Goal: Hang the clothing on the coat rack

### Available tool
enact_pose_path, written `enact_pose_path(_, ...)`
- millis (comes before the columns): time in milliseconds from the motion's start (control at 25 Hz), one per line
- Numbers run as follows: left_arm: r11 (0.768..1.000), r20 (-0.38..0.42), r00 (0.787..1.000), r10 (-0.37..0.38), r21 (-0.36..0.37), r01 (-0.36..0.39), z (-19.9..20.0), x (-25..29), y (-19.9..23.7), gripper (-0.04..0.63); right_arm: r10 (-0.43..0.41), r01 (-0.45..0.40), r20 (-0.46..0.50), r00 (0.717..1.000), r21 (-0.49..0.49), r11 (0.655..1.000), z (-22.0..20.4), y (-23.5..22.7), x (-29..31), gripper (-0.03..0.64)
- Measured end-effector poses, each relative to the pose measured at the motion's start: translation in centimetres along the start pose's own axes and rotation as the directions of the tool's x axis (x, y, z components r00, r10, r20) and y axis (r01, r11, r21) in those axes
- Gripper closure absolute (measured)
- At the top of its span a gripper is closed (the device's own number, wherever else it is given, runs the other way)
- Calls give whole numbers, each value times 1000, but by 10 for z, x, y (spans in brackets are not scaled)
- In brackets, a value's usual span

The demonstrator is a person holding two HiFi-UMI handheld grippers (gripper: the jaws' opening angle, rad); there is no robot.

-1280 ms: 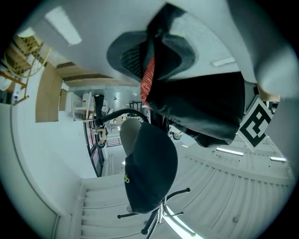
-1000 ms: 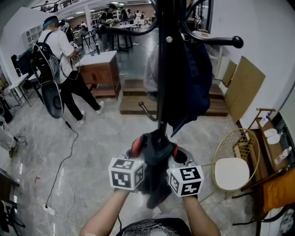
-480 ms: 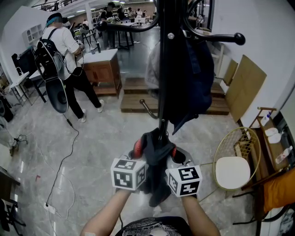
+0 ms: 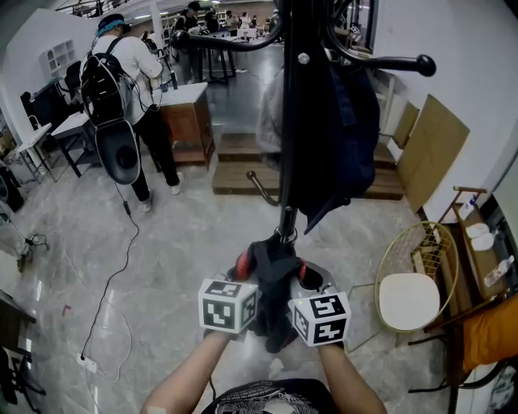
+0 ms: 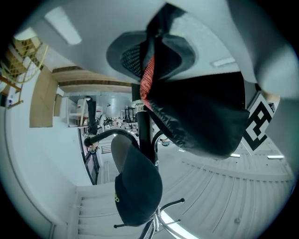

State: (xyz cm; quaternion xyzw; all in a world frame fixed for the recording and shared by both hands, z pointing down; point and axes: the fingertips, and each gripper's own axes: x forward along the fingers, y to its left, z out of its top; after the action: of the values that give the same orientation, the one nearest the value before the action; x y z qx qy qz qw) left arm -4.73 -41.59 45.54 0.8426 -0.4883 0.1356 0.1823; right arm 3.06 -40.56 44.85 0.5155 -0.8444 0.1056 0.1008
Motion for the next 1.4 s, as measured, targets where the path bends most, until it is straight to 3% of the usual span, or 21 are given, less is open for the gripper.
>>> enact_pose_path(1400, 999, -34, 998, -48, -2, 48, -37, -3, -11, 575, 36, -36, -29, 999, 3, 999, -32, 22, -3, 581)
